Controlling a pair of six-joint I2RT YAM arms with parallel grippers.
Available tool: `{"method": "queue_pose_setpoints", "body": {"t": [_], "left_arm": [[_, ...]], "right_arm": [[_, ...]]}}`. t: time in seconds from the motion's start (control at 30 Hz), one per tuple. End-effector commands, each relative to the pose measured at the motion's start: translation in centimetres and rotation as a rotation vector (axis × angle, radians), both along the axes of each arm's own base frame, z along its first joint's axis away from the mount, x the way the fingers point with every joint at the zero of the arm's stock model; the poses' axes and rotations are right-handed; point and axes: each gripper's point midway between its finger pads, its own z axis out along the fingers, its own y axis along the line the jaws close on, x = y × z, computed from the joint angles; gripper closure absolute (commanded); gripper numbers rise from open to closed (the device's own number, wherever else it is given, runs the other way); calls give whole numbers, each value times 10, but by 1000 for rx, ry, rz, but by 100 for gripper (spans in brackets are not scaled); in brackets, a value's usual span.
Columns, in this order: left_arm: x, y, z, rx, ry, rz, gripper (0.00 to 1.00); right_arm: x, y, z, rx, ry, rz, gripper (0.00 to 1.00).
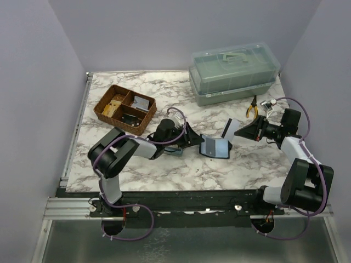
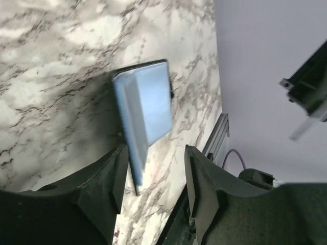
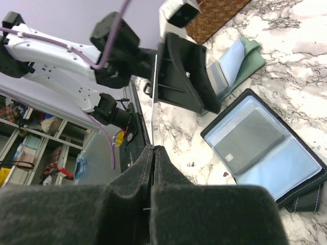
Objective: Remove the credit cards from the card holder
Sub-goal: Place the card holder at the center of the board, then place the credit card in the storage box.
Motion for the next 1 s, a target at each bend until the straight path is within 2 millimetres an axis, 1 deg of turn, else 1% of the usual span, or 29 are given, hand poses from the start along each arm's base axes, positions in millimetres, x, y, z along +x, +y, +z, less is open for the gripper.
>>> {"method": "queue_pose_setpoints", "body": {"t": [0.0, 0.07, 0.1, 0.13, 0.23, 0.27, 0.33, 0.4, 0.5, 0.63, 0.67, 0.8, 0.87, 0.97], "left_arm": [[1, 21, 22, 99, -131, 47, 45], [0, 29, 35, 114, -204, 62, 42], [0, 34, 44, 119, -253, 71, 39], [1, 39, 51, 124, -298, 84, 32], [2, 52, 82, 86, -416, 121, 6], [1, 55, 93, 50, -441, 122, 2], [0, 59, 114, -52, -471, 104, 1], [-5, 58, 129, -152, -483, 52, 1], [-14, 44, 145, -256, -489, -44, 2], [-18, 15, 150, -320, -482, -120, 4], [-18, 6, 149, -324, -480, -135, 5], [-13, -18, 147, -340, -464, -162, 5], [-11, -29, 141, -344, -447, -179, 5], [-11, -44, 136, -360, -424, -211, 10]], "right_arm": [[-4, -1, 7, 29, -20, 31, 100], [-5, 0, 7, 29, -25, 33, 100], [-5, 0, 8, 29, -28, 34, 100], [-5, 0, 8, 31, -28, 35, 100], [-7, 0, 8, 36, -28, 41, 100], [-7, 0, 9, 38, -29, 43, 100], [-8, 1, 10, 43, -30, 48, 100], [-8, 1, 9, 44, -29, 49, 100], [-9, 2, 9, 47, -27, 55, 100], [-9, 3, 9, 49, -26, 62, 100], [-10, 4, 9, 50, -25, 63, 100], [-9, 4, 8, 54, -22, 67, 100], [-10, 4, 8, 60, -15, 71, 100], [-9, 4, 8, 62, -16, 73, 100]]}}
